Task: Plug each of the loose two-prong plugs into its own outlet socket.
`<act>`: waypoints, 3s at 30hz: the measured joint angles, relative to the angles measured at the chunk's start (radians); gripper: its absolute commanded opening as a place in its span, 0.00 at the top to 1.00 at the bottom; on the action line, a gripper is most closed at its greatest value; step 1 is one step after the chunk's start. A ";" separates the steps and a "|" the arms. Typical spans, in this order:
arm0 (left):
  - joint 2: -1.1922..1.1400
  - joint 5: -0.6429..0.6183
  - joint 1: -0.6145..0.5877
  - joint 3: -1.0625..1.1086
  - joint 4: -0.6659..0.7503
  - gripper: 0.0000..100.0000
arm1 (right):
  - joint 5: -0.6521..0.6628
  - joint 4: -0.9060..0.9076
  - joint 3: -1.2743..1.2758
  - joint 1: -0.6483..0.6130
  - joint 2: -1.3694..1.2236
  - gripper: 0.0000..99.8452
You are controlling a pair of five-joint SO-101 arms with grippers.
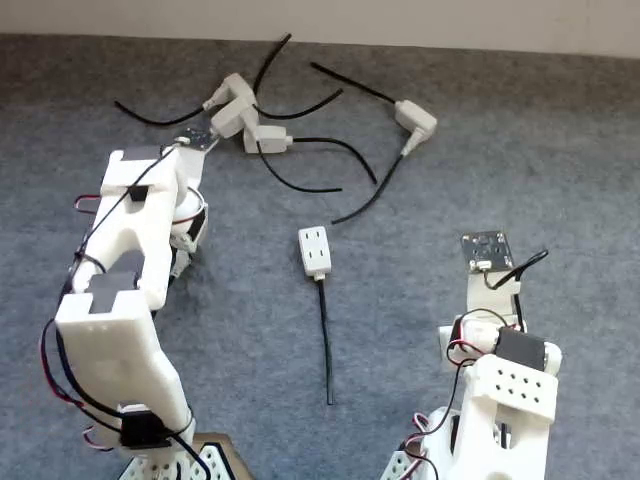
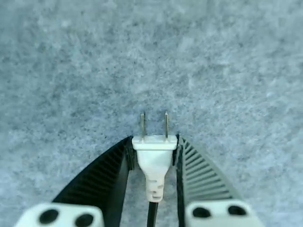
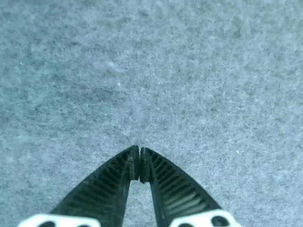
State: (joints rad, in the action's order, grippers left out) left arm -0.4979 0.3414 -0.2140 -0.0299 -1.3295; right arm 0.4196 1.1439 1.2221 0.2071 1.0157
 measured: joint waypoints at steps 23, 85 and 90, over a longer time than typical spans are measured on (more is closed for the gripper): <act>-0.029 0.221 -0.046 -0.161 -0.253 0.84 | 0.000 0.000 0.000 0.000 0.000 0.98; 0.752 0.222 0.206 0.460 0.272 0.99 | 0.000 -0.005 0.005 0.000 0.000 0.98; 1.003 0.054 0.206 0.799 0.626 0.99 | 0.000 -0.026 0.006 0.000 0.000 0.98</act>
State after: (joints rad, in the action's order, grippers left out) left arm 0.5056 0.3951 -0.0084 0.7695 -0.7035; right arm 0.4196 1.1178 1.2283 0.2071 1.0157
